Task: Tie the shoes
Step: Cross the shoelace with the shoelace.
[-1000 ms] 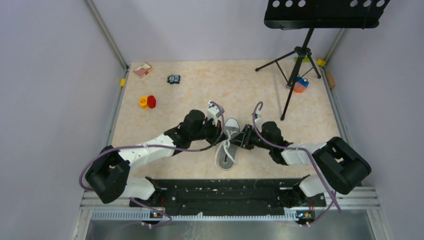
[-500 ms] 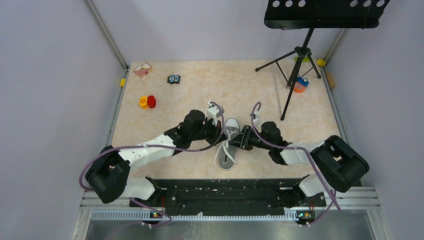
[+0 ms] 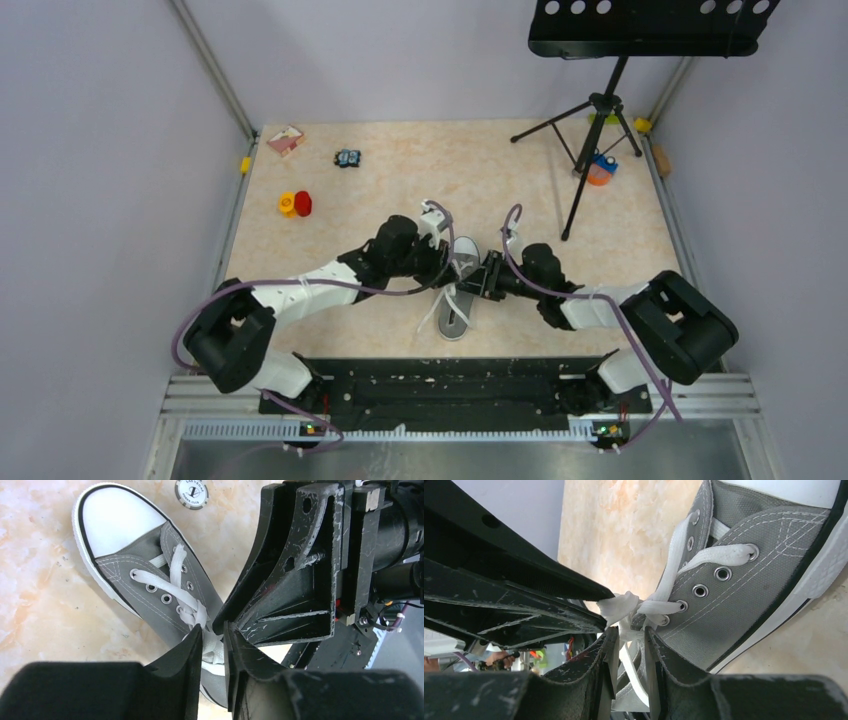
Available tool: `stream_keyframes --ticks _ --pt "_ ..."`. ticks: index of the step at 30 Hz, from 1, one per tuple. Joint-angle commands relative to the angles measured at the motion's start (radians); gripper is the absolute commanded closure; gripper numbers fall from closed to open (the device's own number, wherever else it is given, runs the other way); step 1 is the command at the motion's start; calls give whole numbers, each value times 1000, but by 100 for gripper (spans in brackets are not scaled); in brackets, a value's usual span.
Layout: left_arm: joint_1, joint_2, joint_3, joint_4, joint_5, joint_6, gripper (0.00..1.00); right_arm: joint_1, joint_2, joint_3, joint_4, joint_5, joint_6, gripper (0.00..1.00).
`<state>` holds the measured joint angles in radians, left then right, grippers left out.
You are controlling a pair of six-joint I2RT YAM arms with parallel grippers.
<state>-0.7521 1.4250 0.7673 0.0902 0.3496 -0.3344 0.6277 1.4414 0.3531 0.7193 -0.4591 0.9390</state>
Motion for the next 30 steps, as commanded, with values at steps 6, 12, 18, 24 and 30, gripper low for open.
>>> stream_keyframes --ticks 6,12,18,24,30 --pt "9 -37 42 22 -71 -24 63 1 -54 -23 14 36 -10 73" --pt "14 -104 11 16 -173 -42 48 -6 -85 -28 -24 45 -23 72" --pt "32 -220 -41 -24 -330 -143 44 -11 -91 -26 -35 47 -28 72" --pt "46 -312 -140 -39 -311 -318 42 -11 -82 -21 -32 42 -28 72" --pt "46 -325 -254 81 -113 -395 43 -11 -66 -14 -18 33 -28 72"
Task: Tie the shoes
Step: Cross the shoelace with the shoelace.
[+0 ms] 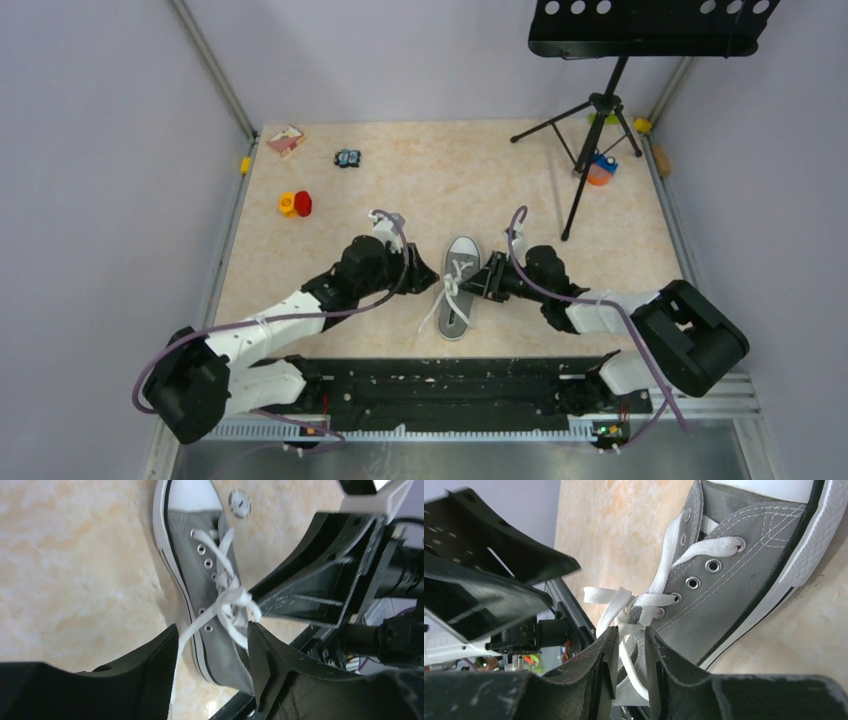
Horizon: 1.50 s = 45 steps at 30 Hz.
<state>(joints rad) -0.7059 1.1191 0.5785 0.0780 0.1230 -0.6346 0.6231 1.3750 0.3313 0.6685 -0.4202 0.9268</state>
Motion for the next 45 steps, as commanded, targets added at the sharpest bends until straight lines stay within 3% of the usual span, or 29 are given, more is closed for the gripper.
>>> stream_keyframes --ticks 1,13,22,45 --pt "-1 -18 -81 116 125 -106 44 -6 1 8 34 -5 -16 72" --pt "4 139 -5 146 309 -78 48 -6 1 8 27 -1 -21 72" --pt "4 177 5 205 247 -49 40 -8 -9 3 19 -1 -25 72" --pt "13 345 117 229 244 -41 48 -8 -15 2 15 -5 -27 72"
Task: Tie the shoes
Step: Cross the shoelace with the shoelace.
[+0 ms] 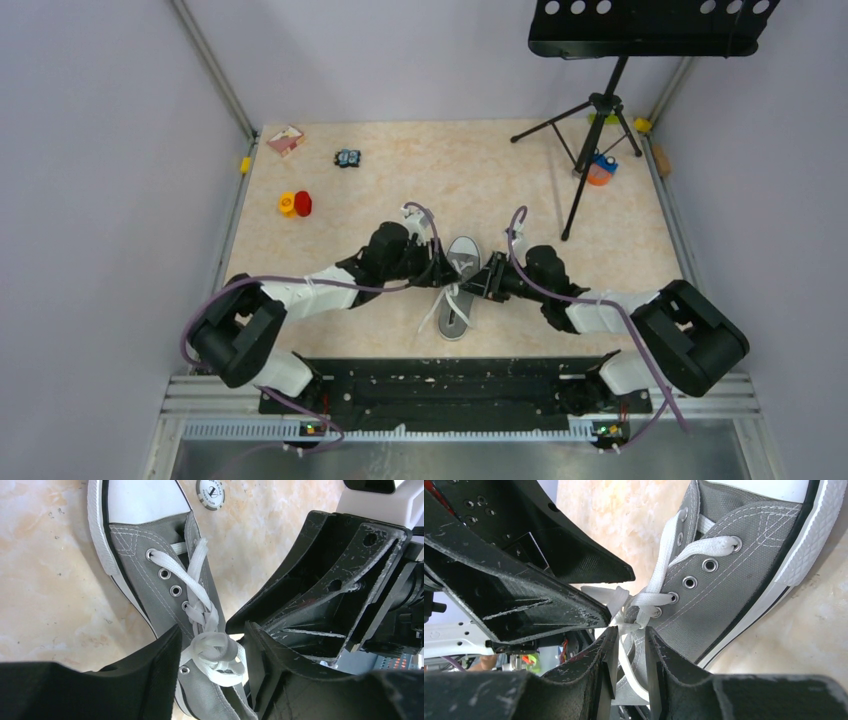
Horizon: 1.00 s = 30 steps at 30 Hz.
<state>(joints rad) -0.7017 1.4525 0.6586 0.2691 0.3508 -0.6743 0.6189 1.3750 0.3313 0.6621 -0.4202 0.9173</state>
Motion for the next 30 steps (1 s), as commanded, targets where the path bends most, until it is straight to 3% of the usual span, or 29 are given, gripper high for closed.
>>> stream_keyframes --ticks 1,8,16,26,30 --pt "11 16 38 39 26 -7 51 -5 -16 2 21 -5 -17 72" --pt "21 35 59 -5 73 -28 73 -5 -19 -1 22 -5 -17 72" --pt "21 -4 73 -101 17 -34 65 -5 -27 -6 20 -2 -17 72" --pt "26 6 105 -139 20 -58 97 -5 -56 5 -16 9 -33 72" --pt "28 -3 120 -170 4 -69 100 -4 -108 7 -66 18 -67 68"
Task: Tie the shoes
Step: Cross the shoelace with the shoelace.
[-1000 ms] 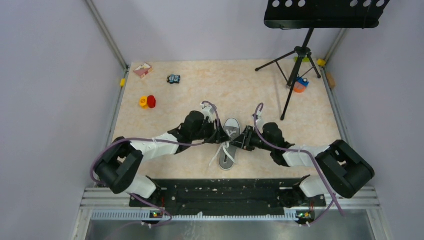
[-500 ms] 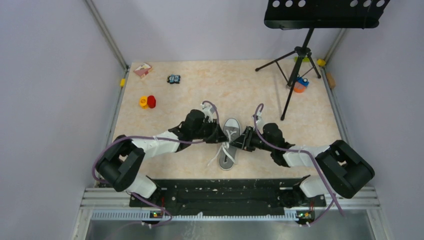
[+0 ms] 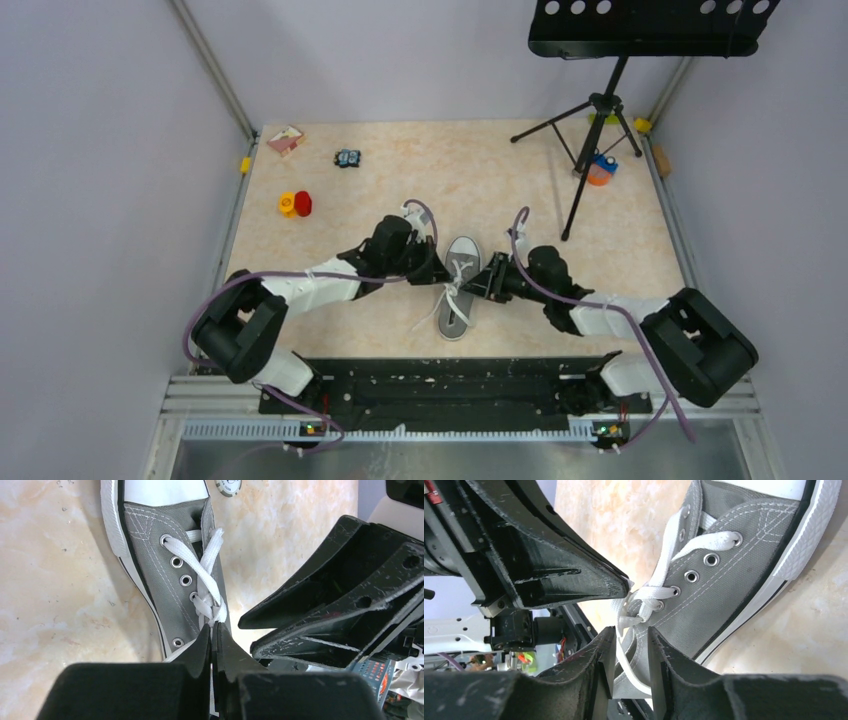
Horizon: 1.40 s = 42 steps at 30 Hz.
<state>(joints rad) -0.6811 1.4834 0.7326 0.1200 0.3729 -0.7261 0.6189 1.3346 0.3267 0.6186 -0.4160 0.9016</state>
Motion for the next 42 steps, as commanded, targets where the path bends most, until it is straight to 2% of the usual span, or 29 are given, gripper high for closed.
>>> stream_keyframes --ticks 1,4,7,9,15,19,21,25,42 --pt "8 -34 52 -29 -19 -20 100 -4 -82 8 -29 13 -62 66" --pt "8 -31 64 -47 -18 -27 100 6 -125 -2 -43 -5 -112 59" --pt "7 -28 66 -52 -22 -29 100 49 -150 41 -181 18 -219 55" --pt "8 -26 67 -49 -17 -31 100 80 -145 64 -241 33 -272 54" --pt "7 -20 67 -42 -10 -39 100 141 -60 109 -257 11 -313 56" --pt "9 -18 66 -37 -6 -43 100 156 -17 134 -247 20 -315 64" --pt "8 -19 65 -36 -7 -45 100 157 -7 142 -242 25 -317 72" --pt "8 -18 64 -36 -8 -45 100 157 -22 145 -262 78 -312 99" --pt "8 -8 70 -36 -4 -41 100 156 -182 114 -299 202 -291 100"
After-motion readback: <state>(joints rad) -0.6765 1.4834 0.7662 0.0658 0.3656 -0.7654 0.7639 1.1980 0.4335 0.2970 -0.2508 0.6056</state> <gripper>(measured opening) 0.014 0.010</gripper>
